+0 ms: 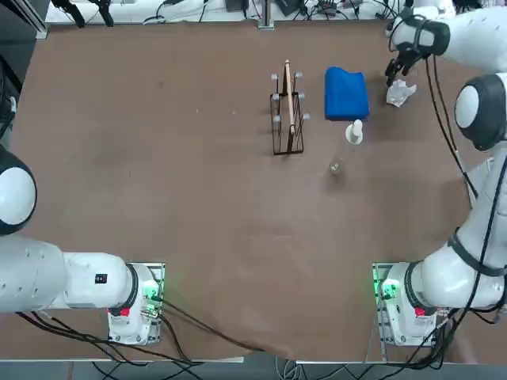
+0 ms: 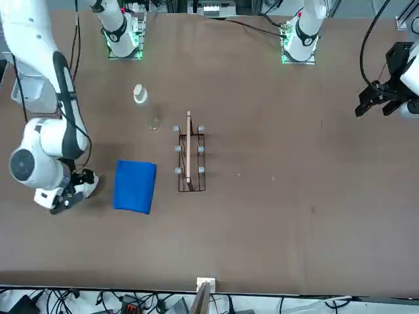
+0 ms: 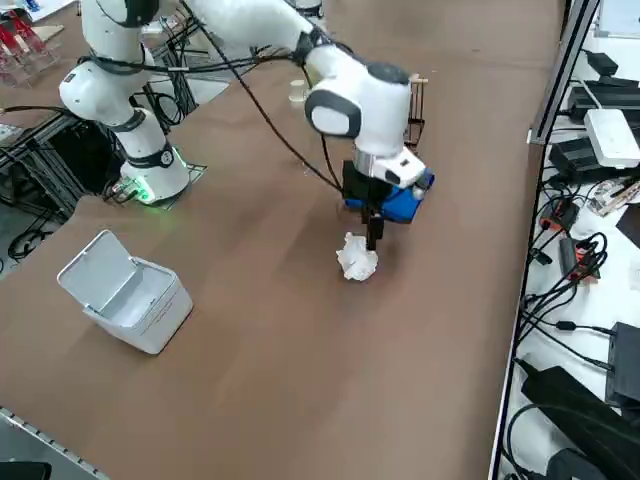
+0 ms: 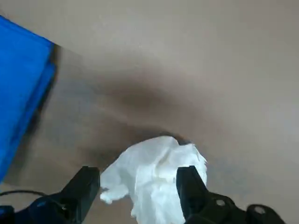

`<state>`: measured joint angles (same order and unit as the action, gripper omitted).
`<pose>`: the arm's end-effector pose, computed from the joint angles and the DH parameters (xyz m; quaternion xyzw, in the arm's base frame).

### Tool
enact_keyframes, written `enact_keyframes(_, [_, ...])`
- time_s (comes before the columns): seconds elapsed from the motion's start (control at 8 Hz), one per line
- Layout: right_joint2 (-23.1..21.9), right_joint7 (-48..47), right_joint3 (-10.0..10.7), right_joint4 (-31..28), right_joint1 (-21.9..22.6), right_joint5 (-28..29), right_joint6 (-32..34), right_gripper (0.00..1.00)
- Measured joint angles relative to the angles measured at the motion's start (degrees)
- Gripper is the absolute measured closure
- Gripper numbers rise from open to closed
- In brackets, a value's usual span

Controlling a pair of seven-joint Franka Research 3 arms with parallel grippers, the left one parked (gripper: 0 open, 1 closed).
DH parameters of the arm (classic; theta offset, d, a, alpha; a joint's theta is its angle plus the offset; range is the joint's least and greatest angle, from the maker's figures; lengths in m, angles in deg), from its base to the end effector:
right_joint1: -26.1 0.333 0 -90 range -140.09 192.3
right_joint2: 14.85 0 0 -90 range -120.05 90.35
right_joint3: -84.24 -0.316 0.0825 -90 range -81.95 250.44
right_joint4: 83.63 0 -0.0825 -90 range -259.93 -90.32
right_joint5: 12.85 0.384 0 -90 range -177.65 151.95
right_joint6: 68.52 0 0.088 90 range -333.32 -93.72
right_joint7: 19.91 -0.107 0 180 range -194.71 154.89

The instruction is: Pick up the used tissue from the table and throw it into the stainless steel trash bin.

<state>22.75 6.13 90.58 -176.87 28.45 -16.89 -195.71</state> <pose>0.6828 -0.0409 0.2344 0.9725 0.2226 -0.0453 0.0515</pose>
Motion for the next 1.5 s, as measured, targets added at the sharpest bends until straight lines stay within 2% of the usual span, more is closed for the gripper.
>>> enact_keyframes(0.12, [1.29,0.00,0.02,-0.13,-0.08,-0.59,-1.42,0.00])
enact_keyframes(0.25, [2.17,0.00,0.07,-0.17,-0.33,-1.16,-2.22,0.04])
enact_keyframes(0.5, [2.80,0.04,0.08,-0.36,-0.80,-1.57,-2.57,0.18])
enact_keyframes(0.62, [2.80,0.05,0.08,-0.68,-0.83,-1.59,-2.57,0.29])
enact_keyframes(1.0, [2.75,0.15,0.12,-1.42,-0.83,-1.73,-2.61,0.42])
enact_keyframes(1.12, [2.40,0.16,0.19,-1.47,-0.90,-1.73,-2.51,0.58])
enact_keyframes(1.25, [1.79,0.16,0.22,-1.70,-1.25,-1.73,-1.75,0.66])
enact_keyframes(1.5, [-0.85,1.03,0.40,-1.80,-2.80,-1.73,2.48,0.66])
